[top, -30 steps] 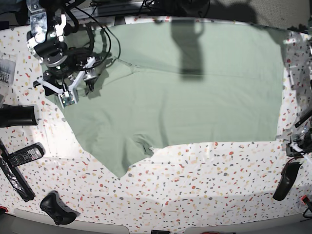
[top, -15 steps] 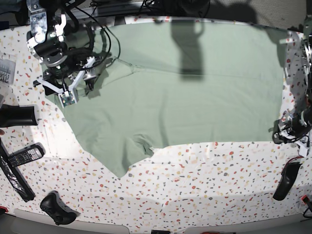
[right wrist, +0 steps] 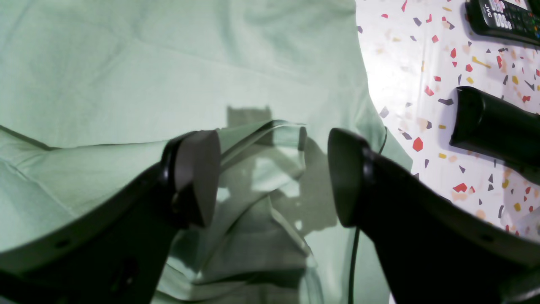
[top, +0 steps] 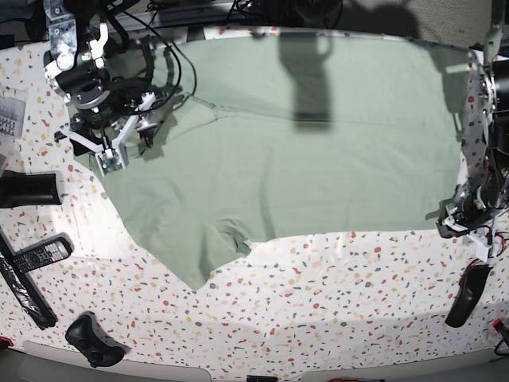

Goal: Fold the T-shirt properly
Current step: 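Release the shirt and move the left gripper to the shirt's side edge, then move the right gripper to the shirt's hem corner and grasp it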

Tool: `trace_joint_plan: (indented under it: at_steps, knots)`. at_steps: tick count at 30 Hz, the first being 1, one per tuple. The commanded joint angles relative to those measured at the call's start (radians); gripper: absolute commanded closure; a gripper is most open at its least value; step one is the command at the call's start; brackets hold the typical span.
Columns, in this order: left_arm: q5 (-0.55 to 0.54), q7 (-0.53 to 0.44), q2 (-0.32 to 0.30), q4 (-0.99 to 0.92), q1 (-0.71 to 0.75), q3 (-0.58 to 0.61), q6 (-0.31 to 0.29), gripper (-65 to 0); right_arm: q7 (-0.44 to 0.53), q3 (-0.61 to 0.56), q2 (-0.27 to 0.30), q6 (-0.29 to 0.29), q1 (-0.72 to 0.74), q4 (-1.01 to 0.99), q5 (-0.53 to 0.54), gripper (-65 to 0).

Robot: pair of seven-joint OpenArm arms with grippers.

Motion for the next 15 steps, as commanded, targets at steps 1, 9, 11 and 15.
trace_joint_plan:
  at_steps: [1,9,11,15]
  knots:
    - [-0.002,0.002,-0.013,0.011,-0.022,-0.003,-0.006,-2.7,0.017,0.005,0.01,-0.004,0.005,0.018,0.003,-39.0]
    - [-0.003,-0.002,-0.01,0.011,-0.023,-0.003,-0.006,0.0,0.072,0.005,0.01,-0.01,0.035,0.016,0.003,-39.0]
    - [-0.007,-0.002,-0.01,0.011,-0.024,-0.003,-0.006,0.0,0.109,0.005,0.01,-0.044,0.077,0.006,0.003,-39.0]
    - [-0.037,-0.002,-0.01,0.011,-0.024,-0.003,-0.006,0.0,0.15,0.005,-0.02,-0.089,0.219,-0.064,-0.005,-39.0]
